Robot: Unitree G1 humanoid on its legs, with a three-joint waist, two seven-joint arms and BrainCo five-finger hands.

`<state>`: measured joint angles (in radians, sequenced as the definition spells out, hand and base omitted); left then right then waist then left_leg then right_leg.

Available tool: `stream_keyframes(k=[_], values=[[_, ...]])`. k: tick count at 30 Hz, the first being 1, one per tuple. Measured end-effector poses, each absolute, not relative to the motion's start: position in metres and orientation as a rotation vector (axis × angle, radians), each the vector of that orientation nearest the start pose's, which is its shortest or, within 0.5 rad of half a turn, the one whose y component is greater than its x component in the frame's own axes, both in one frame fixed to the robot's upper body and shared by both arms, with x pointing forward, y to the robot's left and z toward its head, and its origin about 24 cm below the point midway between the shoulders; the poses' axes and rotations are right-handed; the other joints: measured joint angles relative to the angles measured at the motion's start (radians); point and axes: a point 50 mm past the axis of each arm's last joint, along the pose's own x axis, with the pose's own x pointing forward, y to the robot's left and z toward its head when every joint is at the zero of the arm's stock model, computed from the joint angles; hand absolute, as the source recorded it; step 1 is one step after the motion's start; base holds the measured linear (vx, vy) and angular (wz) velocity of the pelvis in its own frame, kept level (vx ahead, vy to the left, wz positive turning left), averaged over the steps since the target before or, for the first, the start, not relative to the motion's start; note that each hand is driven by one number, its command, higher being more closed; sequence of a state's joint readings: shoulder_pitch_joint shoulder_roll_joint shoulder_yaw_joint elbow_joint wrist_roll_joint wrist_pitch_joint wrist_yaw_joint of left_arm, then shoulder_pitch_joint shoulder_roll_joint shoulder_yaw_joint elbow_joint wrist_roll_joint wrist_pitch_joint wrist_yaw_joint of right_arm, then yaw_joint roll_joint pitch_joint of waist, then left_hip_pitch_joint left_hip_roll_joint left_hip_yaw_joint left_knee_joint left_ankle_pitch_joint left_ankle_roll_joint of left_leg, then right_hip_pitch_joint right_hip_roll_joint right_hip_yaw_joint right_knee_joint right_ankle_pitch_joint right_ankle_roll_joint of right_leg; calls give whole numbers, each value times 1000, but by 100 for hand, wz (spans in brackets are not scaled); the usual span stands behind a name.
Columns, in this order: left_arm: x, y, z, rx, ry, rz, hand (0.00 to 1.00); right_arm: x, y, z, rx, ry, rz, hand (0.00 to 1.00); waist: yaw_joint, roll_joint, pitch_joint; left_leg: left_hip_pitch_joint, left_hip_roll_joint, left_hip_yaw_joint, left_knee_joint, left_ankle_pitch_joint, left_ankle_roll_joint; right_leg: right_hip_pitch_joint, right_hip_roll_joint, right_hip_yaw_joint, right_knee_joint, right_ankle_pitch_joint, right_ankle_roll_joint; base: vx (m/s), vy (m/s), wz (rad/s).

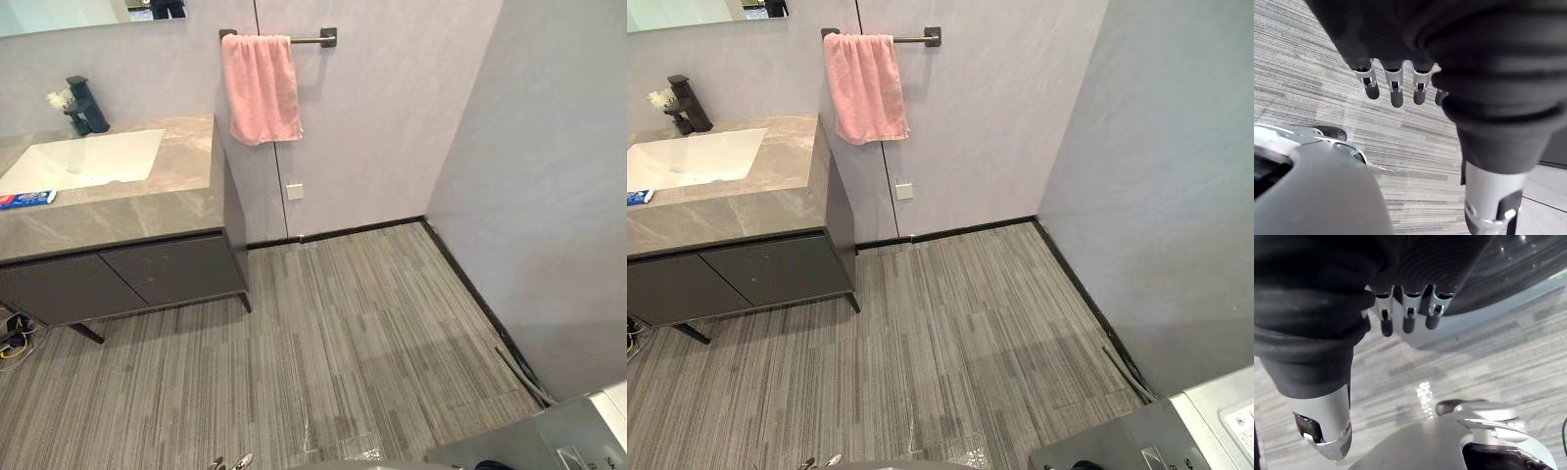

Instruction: Organize washtable

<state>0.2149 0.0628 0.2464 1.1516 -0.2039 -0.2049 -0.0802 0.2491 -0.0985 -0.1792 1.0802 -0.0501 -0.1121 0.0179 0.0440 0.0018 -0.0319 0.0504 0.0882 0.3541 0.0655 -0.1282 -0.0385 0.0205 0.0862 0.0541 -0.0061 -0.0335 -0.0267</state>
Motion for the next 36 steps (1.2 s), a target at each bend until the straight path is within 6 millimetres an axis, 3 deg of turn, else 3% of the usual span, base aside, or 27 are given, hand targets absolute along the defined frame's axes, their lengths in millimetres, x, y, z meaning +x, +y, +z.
stream_keyframes(k=[5, 15, 23, 36], values=[[28, 206, -169, -256, 1105, 400, 0, 21, -213, -168, -15, 1220, -240, 0, 1, 2, -15, -2, -34, -49, -59, 30, 14, 11, -22, -43, -45, 8, 9, 39, 38, 27], [26, 205, -170, -258, 1117, 397, 0, 21, -215, -168, -23, 1217, -231, 0, 2, 12, -23, 2, -52, -56, -69, 47, 32, 15, -39, -51, -50, 18, 16, -6, 15, 4], [25, 203, -170, -259, 1120, 392, 0, 21, -216, -168, -37, 1218, -217, 0, -1, 17, -19, 17, -55, -56, -122, 85, 21, 10, -35, -46, -68, 41, 14, -91, -19, -2], [24, 202, -170, -262, 1127, 387, 0, 21, -217, -169, -39, 1236, -214, 0, -1, 17, -26, 15, -58, -54, -135, 91, 22, 11, -34, -40, -87, 57, 8, 1, -5, -1]])
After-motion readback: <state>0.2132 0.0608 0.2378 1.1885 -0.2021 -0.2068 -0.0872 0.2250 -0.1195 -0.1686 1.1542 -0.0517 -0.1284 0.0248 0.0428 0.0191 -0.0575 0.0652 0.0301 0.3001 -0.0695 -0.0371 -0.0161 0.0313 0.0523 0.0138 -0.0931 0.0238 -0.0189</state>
